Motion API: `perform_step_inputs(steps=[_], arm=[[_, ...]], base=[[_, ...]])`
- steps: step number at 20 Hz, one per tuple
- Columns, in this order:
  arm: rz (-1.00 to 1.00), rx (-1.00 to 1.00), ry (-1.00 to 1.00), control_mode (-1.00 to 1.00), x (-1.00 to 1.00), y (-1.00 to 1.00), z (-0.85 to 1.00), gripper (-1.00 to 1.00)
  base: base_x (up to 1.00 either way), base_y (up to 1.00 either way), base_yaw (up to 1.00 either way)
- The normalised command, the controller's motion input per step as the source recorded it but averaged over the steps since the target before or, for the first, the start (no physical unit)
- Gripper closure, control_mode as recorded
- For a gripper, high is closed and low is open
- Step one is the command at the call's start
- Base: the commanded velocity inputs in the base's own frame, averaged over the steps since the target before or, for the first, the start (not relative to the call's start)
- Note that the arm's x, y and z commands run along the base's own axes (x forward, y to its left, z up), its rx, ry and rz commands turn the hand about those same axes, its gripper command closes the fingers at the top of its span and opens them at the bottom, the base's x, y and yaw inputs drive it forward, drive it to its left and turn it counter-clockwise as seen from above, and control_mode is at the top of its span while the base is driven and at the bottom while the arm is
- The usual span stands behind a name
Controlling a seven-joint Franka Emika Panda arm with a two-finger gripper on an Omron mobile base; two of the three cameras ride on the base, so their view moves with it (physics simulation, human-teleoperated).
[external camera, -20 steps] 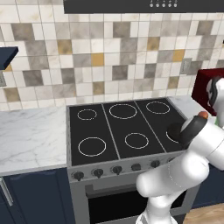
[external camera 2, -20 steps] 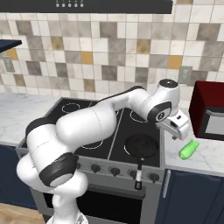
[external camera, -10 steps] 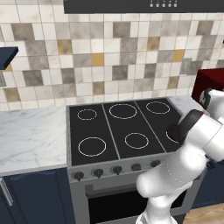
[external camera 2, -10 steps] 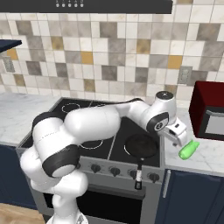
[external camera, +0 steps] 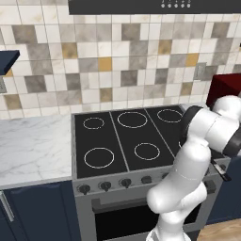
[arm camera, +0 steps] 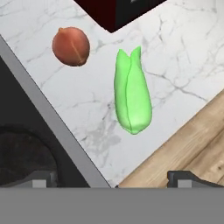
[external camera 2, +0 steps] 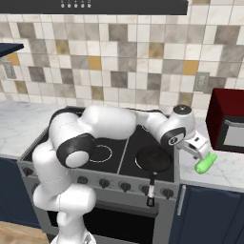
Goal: Put the corn and onion in the pan. Then turn on the front right burner and set the heat to medium.
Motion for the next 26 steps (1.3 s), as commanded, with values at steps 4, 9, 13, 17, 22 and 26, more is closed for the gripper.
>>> perform_step_inputs(steps=[4,9,13,17,22,26], arm=[[0.15,0.01,0.03,-1.0,0.17,-0.41,0.0,-1.0],[0.19,0.02,0.07,-1.0,0.09,-0.32,-0.03,-1.0],[0.11,0.0,0.08,-1.0,0.07,-0.13,-0.21,-1.0],[0.02,0.0,0.05,-1.0,0.17,-0.02,-0.21,-1.0],[-0.01,0.0,0.0,-1.0,0.25,-0.02,-0.16,-1.0],[-0.06,0.0,0.01,-1.0,0.18,-0.01,-0.21,-1.0]], base=[[0.0,0.0,0.0],[0.0,0.0,0.0],[0.0,0.0,0.0],[0.0,0.0,0.0],[0.0,0.0,0.0],[0.0,0.0,0.0]])
